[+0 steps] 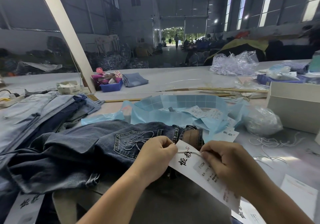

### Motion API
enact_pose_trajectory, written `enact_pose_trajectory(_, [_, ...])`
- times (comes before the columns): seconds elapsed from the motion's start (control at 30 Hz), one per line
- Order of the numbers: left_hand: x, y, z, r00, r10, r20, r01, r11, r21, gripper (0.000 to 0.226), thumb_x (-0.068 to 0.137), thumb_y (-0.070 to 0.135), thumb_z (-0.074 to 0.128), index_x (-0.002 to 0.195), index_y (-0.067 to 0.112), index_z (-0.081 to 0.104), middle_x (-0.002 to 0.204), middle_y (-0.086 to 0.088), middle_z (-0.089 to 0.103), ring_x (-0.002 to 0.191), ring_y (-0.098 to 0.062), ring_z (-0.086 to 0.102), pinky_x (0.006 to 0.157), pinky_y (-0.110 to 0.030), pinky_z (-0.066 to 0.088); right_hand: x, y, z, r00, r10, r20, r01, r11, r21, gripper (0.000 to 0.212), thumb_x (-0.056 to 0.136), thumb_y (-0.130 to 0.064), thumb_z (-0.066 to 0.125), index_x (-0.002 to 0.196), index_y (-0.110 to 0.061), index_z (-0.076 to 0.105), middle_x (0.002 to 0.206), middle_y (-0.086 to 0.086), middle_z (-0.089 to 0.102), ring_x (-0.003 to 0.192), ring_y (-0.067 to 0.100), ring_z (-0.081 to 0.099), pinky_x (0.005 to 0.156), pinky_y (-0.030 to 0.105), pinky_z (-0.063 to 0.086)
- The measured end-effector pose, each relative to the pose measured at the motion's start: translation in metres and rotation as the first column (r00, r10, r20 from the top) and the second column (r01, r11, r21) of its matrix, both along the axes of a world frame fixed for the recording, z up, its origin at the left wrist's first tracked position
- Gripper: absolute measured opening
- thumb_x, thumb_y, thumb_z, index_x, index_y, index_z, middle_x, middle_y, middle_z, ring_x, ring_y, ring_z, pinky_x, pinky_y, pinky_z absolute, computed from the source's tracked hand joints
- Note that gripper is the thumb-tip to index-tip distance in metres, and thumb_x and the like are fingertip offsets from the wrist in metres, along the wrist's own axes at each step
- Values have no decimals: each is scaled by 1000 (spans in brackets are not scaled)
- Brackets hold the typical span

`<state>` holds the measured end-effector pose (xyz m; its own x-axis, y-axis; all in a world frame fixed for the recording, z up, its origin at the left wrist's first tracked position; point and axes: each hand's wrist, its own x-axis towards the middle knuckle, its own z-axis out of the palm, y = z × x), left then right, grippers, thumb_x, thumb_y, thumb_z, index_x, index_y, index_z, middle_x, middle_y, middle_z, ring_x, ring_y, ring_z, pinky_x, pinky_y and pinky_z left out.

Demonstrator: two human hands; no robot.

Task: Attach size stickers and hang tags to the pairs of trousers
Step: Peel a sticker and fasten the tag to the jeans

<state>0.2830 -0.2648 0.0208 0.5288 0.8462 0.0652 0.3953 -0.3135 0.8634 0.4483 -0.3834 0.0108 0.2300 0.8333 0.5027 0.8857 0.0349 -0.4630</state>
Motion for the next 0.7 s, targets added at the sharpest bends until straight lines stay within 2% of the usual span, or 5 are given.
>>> enact_pose_trajectory(0.27, [-1,3,-2,999,23,-25,-22,999,39,18,89,22,56,77,12,65,71,-4,67,51,-2,47,49,-16,38,2,-5,14,995,-72,70,83,984,-161,10,91,-25,60,85,-31,66,79,-17,65,68,4,59,60,25,50])
enact_pose_trajectory(0.43, [-1,4,-2,994,86,-62,-79,991,109,18,87,25,57,73,15,64,60,11,59,51,0,48,48,-15,38,3,-8,24,977,-165,137,177,981,-81,9,87,-22,63,85,-28,69,82,-12,69,68,10,58,59,28,50])
enact_pose_trajectory(0.53, [0,2,-1,987,129,-95,-109,974,197,17,85,27,59,73,17,65,67,7,64,62,-6,55,54,-18,40,3,-9,25,987,-125,-99,124,992,-18,16,87,-15,65,77,-27,69,68,-11,68,58,13,61,48,17,42])
enact_pose_trajectory(0.63, [2,-1,-1,981,147,-128,-108,958,267,17,84,30,59,70,20,63,71,6,65,64,-8,57,55,-22,42,0,-10,27,947,-20,-321,5,999,-48,21,90,-18,58,74,-29,64,73,-13,69,67,7,68,45,25,47])
enact_pose_trajectory(0.7, [3,-3,-1,977,146,-158,-93,949,301,18,85,32,59,70,22,62,72,7,64,64,-8,57,54,-23,42,-2,-12,32,902,66,-426,-93,995,-42,17,84,-26,53,72,-32,63,72,-3,69,68,18,71,48,34,50])
